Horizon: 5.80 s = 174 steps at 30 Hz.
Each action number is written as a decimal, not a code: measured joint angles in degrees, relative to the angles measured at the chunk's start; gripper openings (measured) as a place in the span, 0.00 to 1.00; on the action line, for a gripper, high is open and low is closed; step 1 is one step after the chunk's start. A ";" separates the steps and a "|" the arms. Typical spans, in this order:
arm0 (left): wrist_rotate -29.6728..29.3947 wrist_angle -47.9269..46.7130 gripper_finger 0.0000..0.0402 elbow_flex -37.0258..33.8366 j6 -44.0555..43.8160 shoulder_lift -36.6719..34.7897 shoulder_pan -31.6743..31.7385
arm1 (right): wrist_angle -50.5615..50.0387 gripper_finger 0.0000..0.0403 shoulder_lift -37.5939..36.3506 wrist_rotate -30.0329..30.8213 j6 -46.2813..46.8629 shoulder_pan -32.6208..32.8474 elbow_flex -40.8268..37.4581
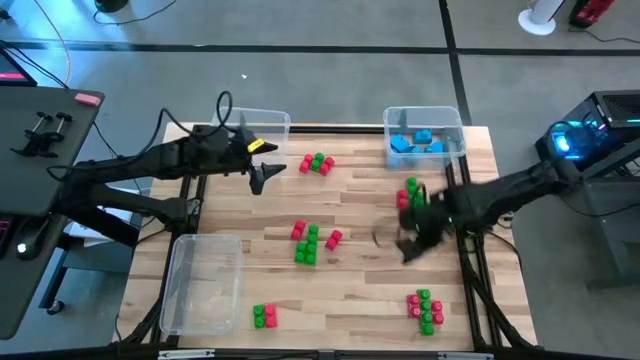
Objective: Sort blocks
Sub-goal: Put the green game piece into the top left transparent bin
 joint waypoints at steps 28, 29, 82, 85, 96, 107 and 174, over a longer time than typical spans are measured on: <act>-0.01 4.06 0.75 -0.02 1.04 1.14 0.00 | 23.38 0.51 9.53 5.55 55.88 27.11 -12.89; -0.02 4.04 0.75 0.00 0.91 1.14 -0.02 | 24.60 0.51 10.60 5.42 55.88 27.11 -12.89; -0.24 5.65 0.75 0.00 4.19 1.19 -0.02 | 23.67 0.01 14.29 12.10 49.39 25.51 -10.83; -0.25 7.73 0.75 0.00 4.30 1.19 -0.01 | 22.33 0.00 11.71 15.93 48.64 24.18 -10.83; -0.26 15.33 0.75 0.02 11.16 1.19 0.00 | 17.86 0.00 -0.83 27.85 38.12 17.18 -10.83; 8.55 21.06 0.75 0.13 6.07 2.54 0.00 | 19.78 0.00 -8.91 40.45 21.50 6.32 -7.72; 32.79 37.78 0.21 0.00 -9.45 26.08 -0.78 | 45.96 0.21 6.39 34.19 -27.54 -14.96 20.27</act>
